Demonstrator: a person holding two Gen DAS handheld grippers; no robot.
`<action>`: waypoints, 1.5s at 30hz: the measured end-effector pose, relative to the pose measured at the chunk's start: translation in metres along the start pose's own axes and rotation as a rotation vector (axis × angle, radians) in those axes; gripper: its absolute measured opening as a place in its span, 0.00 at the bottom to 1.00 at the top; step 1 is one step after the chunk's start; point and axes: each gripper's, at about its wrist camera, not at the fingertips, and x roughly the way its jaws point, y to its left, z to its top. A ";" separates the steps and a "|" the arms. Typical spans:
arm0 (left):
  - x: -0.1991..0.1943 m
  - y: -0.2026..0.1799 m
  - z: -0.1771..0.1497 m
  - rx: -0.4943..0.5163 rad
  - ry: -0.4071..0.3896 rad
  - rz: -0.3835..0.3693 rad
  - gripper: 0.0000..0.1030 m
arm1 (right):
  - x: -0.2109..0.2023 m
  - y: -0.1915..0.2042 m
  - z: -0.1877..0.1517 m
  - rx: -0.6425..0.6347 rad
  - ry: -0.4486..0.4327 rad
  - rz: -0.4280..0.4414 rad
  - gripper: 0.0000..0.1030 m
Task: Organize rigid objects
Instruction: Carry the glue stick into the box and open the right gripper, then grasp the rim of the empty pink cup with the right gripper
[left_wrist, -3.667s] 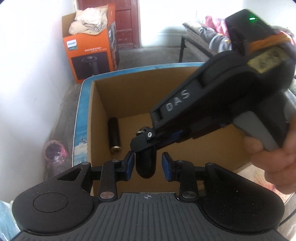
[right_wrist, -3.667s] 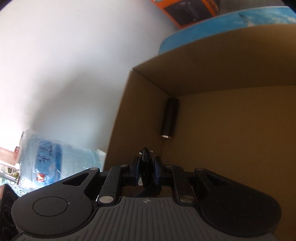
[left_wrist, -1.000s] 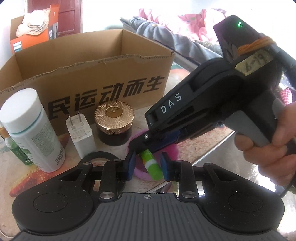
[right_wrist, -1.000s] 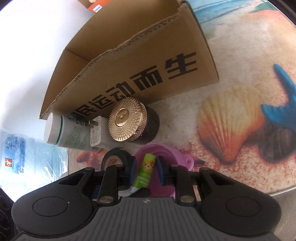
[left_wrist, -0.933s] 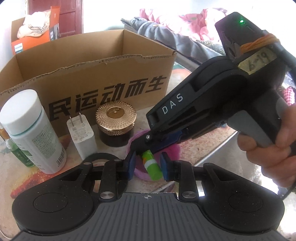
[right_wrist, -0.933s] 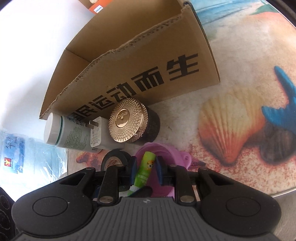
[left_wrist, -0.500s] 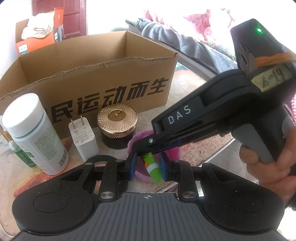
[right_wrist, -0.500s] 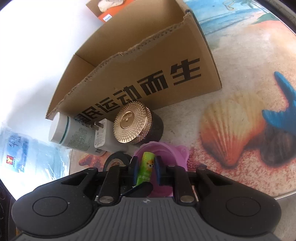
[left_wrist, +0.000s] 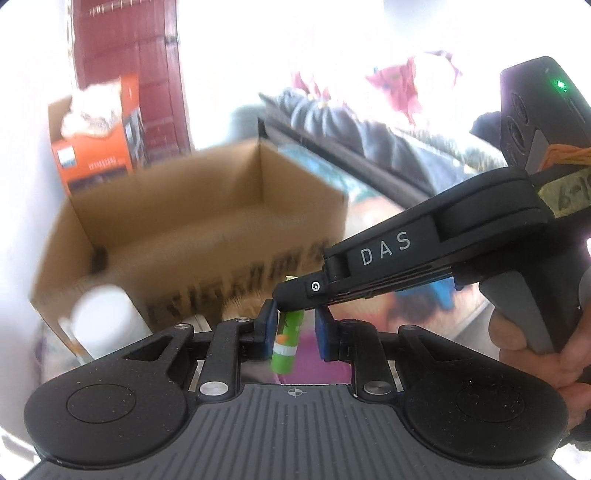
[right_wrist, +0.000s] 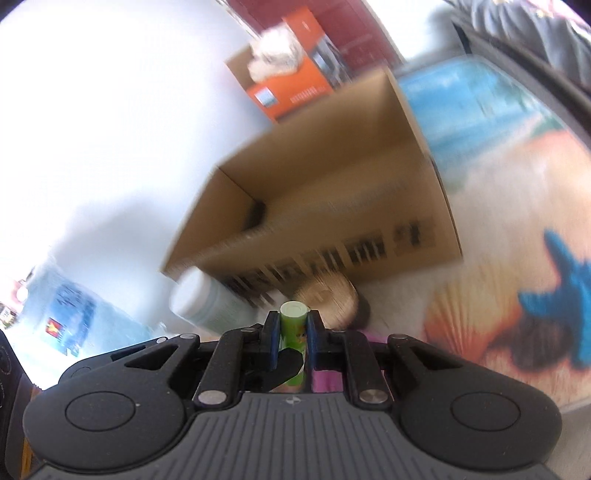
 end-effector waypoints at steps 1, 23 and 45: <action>-0.004 0.002 0.006 0.004 -0.018 0.010 0.20 | -0.003 0.006 0.005 -0.018 -0.018 0.009 0.16; 0.085 0.152 0.075 -0.132 0.172 0.207 0.21 | 0.174 0.068 0.154 -0.132 0.233 0.067 0.16; 0.024 0.161 0.072 -0.217 0.037 0.180 0.33 | 0.226 0.056 0.170 -0.086 0.339 0.011 0.48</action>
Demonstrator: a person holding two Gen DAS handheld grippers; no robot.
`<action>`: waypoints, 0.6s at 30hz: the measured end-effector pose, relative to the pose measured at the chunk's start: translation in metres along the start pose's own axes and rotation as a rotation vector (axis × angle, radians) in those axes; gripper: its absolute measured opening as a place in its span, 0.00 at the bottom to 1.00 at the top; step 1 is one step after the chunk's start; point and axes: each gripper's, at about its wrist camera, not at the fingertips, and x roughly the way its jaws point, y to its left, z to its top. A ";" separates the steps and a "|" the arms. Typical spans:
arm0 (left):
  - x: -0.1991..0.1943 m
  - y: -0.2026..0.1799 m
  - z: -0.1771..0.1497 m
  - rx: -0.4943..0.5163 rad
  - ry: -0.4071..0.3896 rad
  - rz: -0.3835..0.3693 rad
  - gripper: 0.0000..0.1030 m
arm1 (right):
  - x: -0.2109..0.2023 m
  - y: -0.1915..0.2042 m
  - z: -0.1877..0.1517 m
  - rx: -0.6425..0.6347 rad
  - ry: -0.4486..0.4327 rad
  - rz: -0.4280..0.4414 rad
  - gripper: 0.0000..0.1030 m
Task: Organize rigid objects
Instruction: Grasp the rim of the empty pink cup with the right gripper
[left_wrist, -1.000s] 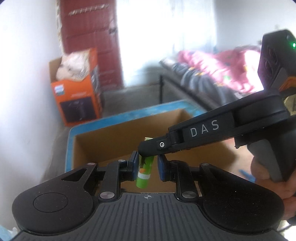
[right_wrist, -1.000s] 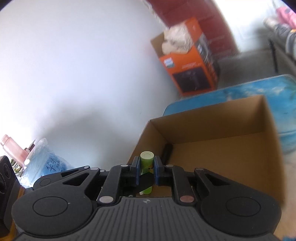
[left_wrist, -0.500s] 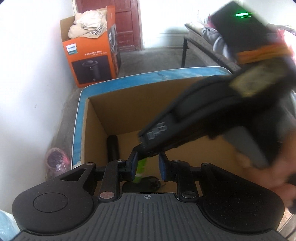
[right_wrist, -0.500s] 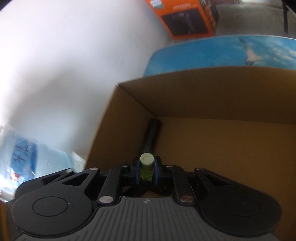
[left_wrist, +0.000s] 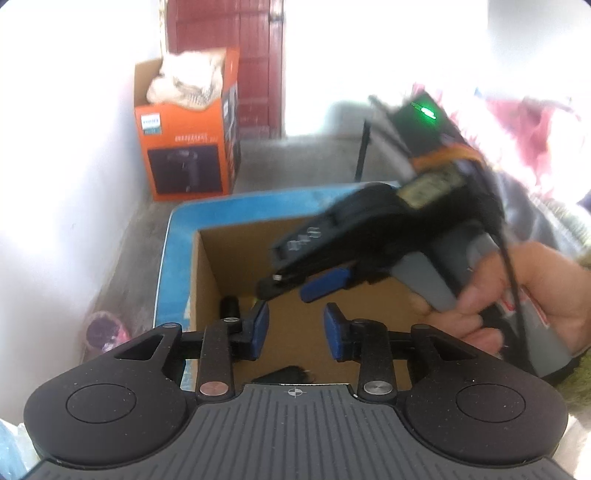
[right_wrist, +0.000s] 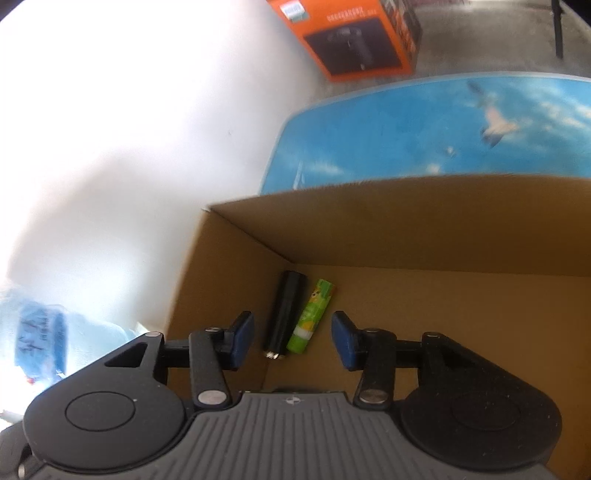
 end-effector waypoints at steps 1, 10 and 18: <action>-0.010 0.000 -0.001 -0.005 -0.021 -0.009 0.34 | -0.013 0.001 -0.006 -0.004 -0.017 0.014 0.48; -0.077 -0.022 -0.042 0.022 -0.131 -0.161 0.69 | -0.150 -0.005 -0.096 -0.075 -0.248 0.121 0.57; -0.062 -0.060 -0.103 0.089 -0.017 -0.307 0.86 | -0.176 -0.050 -0.218 0.037 -0.400 -0.019 0.58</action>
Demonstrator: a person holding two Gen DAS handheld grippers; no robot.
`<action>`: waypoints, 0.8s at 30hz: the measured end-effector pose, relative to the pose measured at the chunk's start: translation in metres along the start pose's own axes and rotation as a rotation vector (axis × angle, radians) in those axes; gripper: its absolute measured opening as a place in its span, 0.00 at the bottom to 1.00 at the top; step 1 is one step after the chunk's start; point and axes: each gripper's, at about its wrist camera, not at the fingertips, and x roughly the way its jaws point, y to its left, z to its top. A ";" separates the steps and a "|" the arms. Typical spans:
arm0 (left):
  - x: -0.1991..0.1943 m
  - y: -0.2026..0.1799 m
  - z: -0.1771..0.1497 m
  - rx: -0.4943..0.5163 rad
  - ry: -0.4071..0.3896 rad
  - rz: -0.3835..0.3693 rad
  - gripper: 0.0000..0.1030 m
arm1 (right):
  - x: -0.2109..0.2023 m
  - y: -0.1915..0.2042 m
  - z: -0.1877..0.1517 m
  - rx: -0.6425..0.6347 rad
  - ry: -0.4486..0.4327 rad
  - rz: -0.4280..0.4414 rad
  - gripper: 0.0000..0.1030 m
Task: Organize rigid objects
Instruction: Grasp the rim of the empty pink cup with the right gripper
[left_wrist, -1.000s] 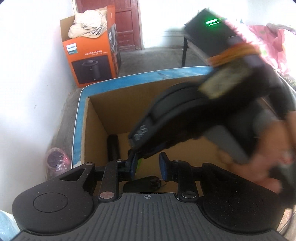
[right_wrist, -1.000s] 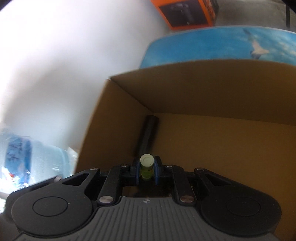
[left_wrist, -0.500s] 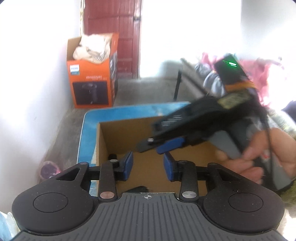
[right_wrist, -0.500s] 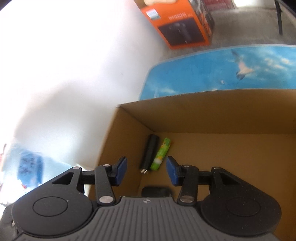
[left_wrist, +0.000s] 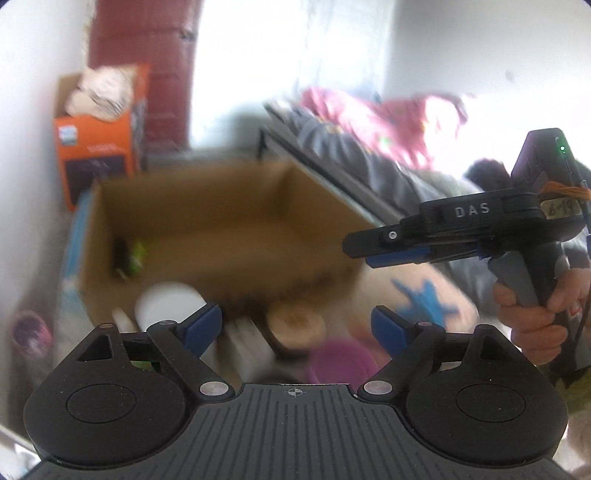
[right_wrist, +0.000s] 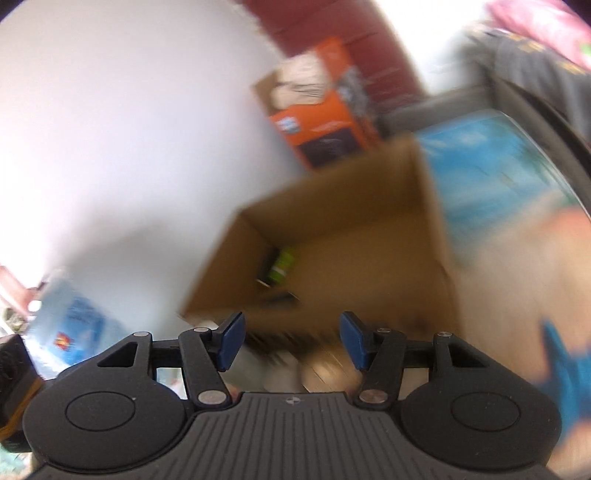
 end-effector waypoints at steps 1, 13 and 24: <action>0.005 -0.006 -0.007 0.006 0.023 -0.007 0.86 | -0.002 -0.006 -0.012 0.030 -0.002 -0.019 0.58; 0.042 -0.072 -0.069 0.255 0.116 0.086 0.84 | 0.010 -0.033 -0.078 0.041 -0.003 -0.176 0.48; 0.056 -0.078 -0.071 0.278 0.112 0.107 0.80 | 0.028 -0.034 -0.095 -0.062 0.027 -0.272 0.19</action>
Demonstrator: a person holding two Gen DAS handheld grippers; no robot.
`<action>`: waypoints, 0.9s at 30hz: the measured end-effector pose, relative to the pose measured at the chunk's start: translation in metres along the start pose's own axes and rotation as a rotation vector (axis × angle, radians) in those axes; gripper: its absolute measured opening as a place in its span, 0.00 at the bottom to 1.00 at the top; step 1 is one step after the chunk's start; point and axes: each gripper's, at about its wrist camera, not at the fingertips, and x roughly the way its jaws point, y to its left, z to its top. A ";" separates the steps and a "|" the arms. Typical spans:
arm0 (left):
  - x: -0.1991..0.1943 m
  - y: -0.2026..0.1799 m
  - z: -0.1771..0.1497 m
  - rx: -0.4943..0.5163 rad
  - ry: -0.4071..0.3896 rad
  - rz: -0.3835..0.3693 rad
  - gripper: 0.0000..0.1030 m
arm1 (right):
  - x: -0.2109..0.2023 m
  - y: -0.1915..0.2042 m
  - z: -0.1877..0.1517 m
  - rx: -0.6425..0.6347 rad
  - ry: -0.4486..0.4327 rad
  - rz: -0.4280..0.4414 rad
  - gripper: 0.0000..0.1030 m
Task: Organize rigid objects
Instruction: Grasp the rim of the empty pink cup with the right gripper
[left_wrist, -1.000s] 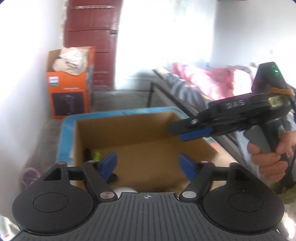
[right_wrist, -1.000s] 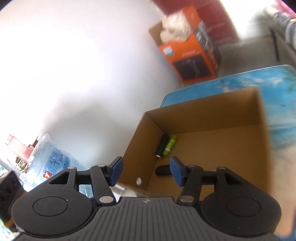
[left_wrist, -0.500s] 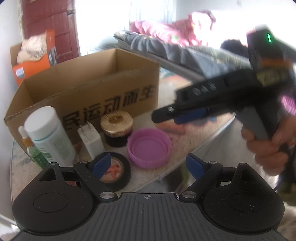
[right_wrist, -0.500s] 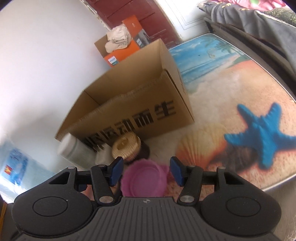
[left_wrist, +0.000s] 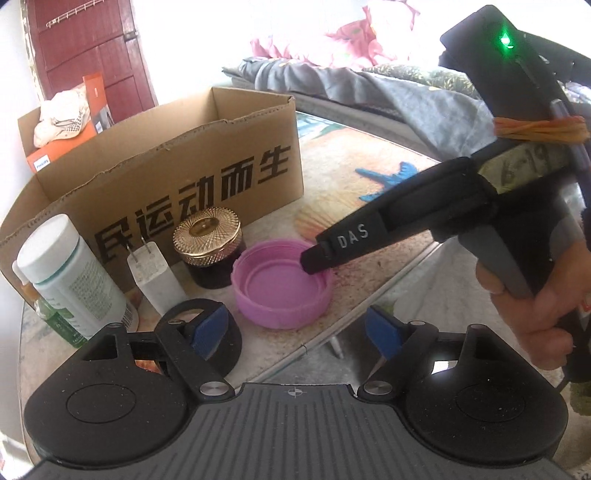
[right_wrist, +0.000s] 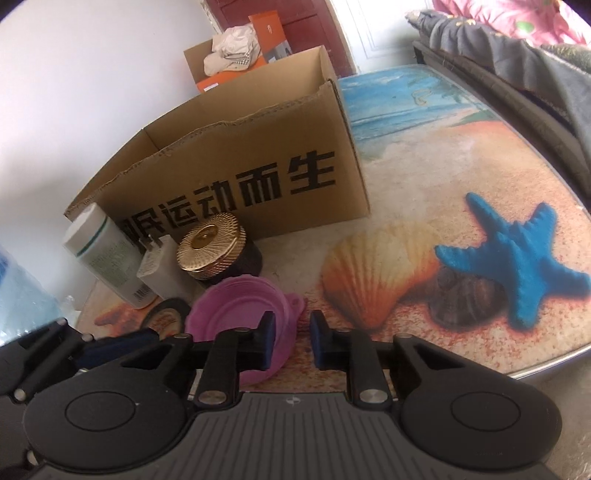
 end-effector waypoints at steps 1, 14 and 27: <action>0.002 0.000 0.000 0.003 0.003 0.003 0.80 | -0.001 -0.001 0.000 0.001 -0.005 -0.005 0.19; 0.026 -0.011 0.018 -0.004 0.025 -0.006 0.81 | -0.007 -0.024 0.007 0.052 -0.032 -0.008 0.19; 0.046 -0.013 0.025 -0.013 0.064 0.004 0.76 | -0.007 -0.032 0.007 0.069 -0.032 0.042 0.19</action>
